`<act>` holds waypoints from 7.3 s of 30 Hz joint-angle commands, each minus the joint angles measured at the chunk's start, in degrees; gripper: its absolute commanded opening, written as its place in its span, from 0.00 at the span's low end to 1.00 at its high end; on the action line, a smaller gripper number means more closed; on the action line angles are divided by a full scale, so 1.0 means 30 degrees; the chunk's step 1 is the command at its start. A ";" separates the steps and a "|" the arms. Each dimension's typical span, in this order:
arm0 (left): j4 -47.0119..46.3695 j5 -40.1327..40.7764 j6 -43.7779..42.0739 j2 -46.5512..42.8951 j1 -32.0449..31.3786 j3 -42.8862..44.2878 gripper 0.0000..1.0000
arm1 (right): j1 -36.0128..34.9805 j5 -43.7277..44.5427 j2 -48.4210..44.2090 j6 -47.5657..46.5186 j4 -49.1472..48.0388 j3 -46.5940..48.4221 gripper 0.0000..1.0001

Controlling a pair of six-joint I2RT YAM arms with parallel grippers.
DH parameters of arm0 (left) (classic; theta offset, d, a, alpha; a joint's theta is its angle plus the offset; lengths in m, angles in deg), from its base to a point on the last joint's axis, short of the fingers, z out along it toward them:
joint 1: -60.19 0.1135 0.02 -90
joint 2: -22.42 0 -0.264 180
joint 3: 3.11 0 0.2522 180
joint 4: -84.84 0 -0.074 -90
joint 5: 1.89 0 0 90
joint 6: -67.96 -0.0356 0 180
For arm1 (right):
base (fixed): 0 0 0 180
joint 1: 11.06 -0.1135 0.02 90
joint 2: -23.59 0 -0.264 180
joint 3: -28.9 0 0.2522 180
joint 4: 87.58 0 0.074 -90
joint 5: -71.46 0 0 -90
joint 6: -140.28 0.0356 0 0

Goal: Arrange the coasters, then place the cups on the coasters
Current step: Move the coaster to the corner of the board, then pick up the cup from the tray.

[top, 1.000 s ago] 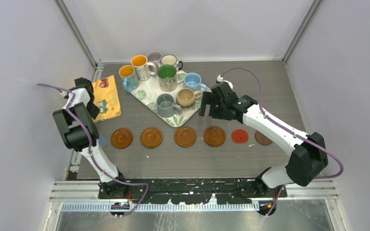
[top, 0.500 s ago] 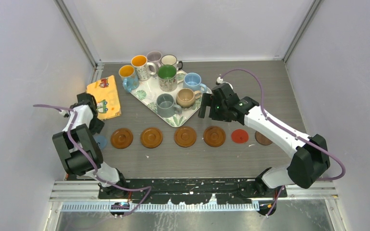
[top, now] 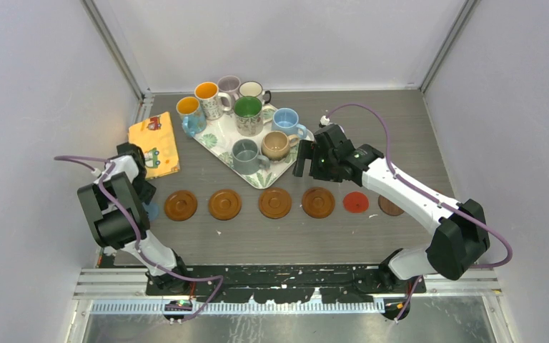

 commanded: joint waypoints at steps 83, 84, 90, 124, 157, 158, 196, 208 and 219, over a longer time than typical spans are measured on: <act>0.0586 0.1811 0.2966 -0.3331 0.0490 -0.4006 0.90 | -0.0138 -0.0602 -0.0379 0.0097 -0.0900 -0.0664 1.00; 0.0550 0.1811 0.2902 -0.3192 0.0522 -0.3916 0.90 | -0.0135 -0.0607 -0.0366 0.0084 -0.0871 -0.0639 1.00; 0.0131 0.1632 0.2469 -0.2692 0.0695 -0.3458 0.90 | -0.0136 -0.0442 -0.0348 0.0040 -0.0777 -0.0576 1.00; 0.2186 0.0674 0.1740 -0.6214 0.0066 -0.2451 1.00 | -0.0138 -0.0358 -0.0783 0.0274 -0.0791 -0.0664 1.00; 0.0216 -0.5800 -0.3249 -1.0385 -1.9481 -0.0627 1.00 | 0.0845 0.3088 0.1913 0.3123 -0.0983 0.1229 1.00; 0.0017 -0.6197 -0.3519 -1.0362 -1.9483 -0.0505 1.00 | 0.1391 0.2619 0.1916 0.3311 -0.1190 0.1122 1.00; -0.2135 -0.7235 -0.3443 -0.6540 -1.9413 0.3055 1.00 | 0.1532 0.3519 0.1750 0.1164 -0.2346 0.1856 1.00; -0.2554 -0.7302 -0.1506 -0.5828 -1.7938 0.2749 1.00 | 0.1419 0.2356 0.2328 0.0671 -0.2577 0.1785 1.00; -0.4387 -0.1163 0.5632 -0.3851 -2.1148 0.1828 1.00 | 0.1119 0.2925 0.1460 0.1158 -0.2240 0.1185 1.00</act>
